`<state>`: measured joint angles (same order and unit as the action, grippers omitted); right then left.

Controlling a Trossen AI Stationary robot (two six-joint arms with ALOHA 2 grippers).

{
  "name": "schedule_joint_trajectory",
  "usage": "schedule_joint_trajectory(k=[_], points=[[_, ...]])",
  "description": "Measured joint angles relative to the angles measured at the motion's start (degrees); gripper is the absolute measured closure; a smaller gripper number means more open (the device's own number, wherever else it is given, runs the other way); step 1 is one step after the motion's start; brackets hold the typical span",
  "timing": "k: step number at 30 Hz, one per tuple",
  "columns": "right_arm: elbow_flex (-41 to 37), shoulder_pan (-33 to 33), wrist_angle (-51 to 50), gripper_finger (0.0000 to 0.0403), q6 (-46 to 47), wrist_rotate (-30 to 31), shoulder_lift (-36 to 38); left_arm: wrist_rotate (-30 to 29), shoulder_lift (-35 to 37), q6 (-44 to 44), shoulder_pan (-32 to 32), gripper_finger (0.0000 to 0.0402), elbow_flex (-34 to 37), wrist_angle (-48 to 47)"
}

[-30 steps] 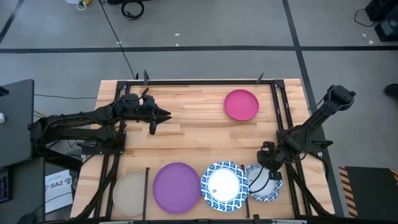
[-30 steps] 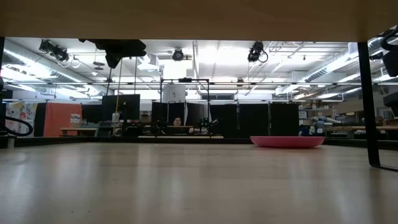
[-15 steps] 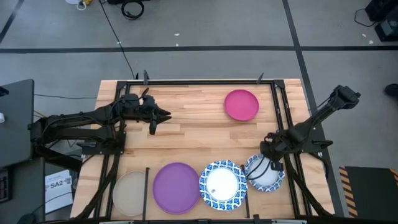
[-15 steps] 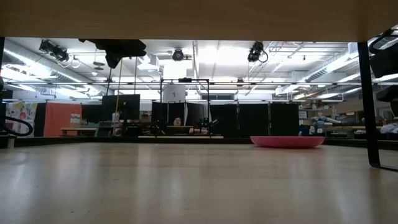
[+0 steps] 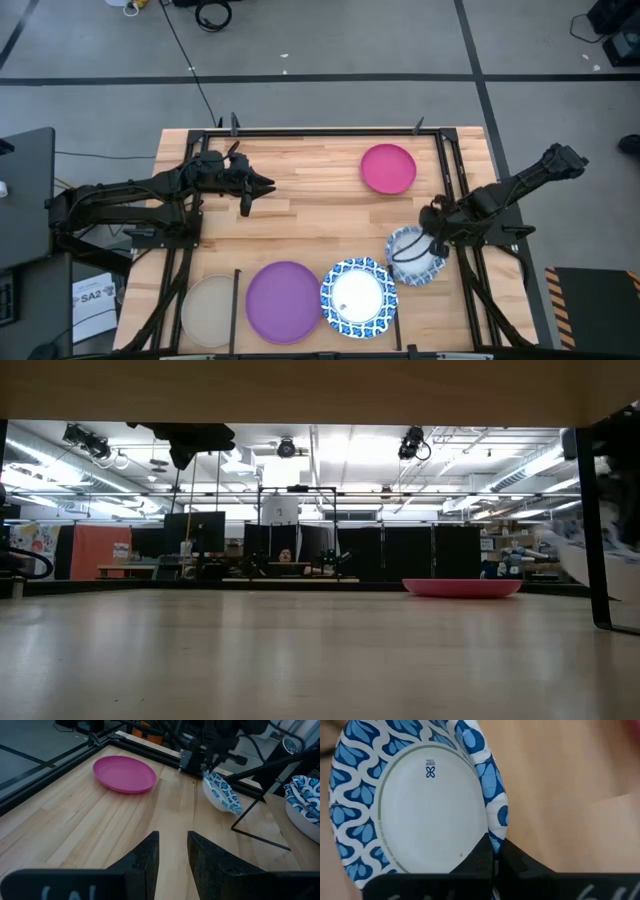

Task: Place and stack plates onto a shelf
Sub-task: Stack the white bowl on top of the white bowls on the shelf

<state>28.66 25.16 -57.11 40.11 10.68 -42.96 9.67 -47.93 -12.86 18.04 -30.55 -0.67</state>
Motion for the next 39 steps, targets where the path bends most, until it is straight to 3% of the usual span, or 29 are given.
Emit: schedule_joint_trajectory(k=[13,19,24,31,39], points=[[11.0,-10.81,0.12,0.0392,-6.14,23.55,0.0,-0.02,0.01,0.03,-0.01,0.0294,0.0,0.11],[14.33,-16.07,8.25,0.0392,-17.21,35.32,0.0,-0.02,-0.13,0.0,0.0,0.0294,-0.02,4.28],[14.54,-20.51,25.31,0.0392,-30.48,35.75,-0.52,-0.84,-2.16,0.02,-0.17,0.0294,-0.04,14.71],[14.54,-24.28,45.13,0.0391,-44.42,35.37,-4.92,-6.46,-8.14,0.11,-3.66,0.0294,-0.06,27.98],[14.54,-26.39,57.77,0.0391,-47.83,35.32,-12.01,-13.17,-14.79,0.95,-7.35,0.0294,-0.07,38.07]])
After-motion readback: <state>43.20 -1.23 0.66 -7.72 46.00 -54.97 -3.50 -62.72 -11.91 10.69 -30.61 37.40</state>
